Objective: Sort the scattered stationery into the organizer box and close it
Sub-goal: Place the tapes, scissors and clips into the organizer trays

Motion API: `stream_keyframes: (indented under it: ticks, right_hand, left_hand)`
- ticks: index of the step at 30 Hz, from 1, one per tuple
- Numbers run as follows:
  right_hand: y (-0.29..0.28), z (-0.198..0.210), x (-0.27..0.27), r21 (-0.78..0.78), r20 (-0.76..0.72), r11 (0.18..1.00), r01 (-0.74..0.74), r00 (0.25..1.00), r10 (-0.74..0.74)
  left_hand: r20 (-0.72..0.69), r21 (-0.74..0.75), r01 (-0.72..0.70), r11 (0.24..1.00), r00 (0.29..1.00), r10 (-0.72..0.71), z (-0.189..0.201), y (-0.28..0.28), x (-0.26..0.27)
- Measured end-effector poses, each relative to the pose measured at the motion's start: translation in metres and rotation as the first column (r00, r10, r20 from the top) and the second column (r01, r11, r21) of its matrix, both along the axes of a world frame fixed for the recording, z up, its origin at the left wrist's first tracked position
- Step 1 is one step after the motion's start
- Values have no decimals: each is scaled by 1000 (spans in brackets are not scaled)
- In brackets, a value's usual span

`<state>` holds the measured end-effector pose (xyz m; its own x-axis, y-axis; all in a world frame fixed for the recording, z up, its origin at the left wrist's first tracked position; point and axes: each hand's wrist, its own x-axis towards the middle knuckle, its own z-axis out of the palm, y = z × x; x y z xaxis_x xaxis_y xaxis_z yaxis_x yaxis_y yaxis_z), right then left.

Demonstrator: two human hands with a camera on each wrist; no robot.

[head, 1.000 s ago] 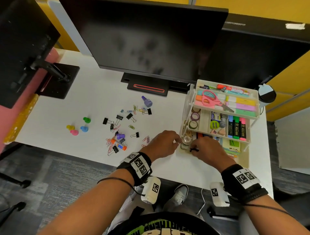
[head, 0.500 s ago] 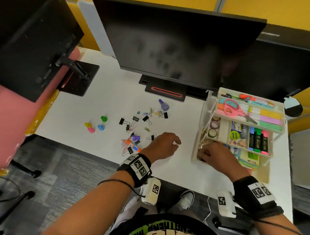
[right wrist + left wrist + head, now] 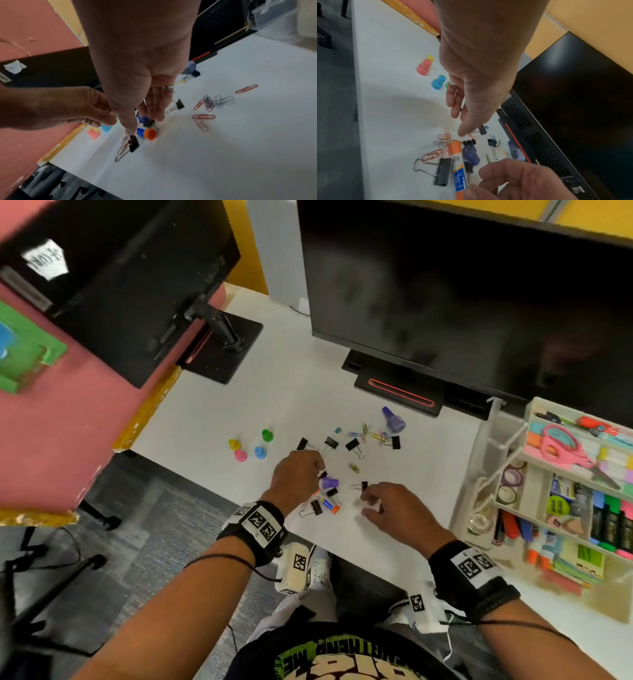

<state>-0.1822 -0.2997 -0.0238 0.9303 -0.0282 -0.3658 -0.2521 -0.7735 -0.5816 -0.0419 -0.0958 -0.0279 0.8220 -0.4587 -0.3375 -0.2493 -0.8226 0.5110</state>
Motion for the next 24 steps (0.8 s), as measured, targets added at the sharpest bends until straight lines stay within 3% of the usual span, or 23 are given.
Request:
stream_keyframes:
  ticks: [4,8,11,19,24]
  right_hand:
    - [43,-23,17,-50,28,999,-11,1000,13]
    - [66,-30,34,-122,-70,993,-6,998,-3]
    - [68,-39,35,-158,-74,987,-13,997,2]
    - [38,-28,11,-89,-32,993,74,997,-77]
    - [4,-11,-15,22,14,984,175,984,-175]
  left_hand:
    - [-47,18,-4,1000,999,5,-10,27,10]
    - [-144,36,152,988,979,-146,-27,49,5]
    - [-211,30,162,986,966,-153,-43,55,-8]
    - [-172,-28,104,994,979,-107,-58,32,-26]
    - [-51,76,182,980,983,-178,-53,11,-24]
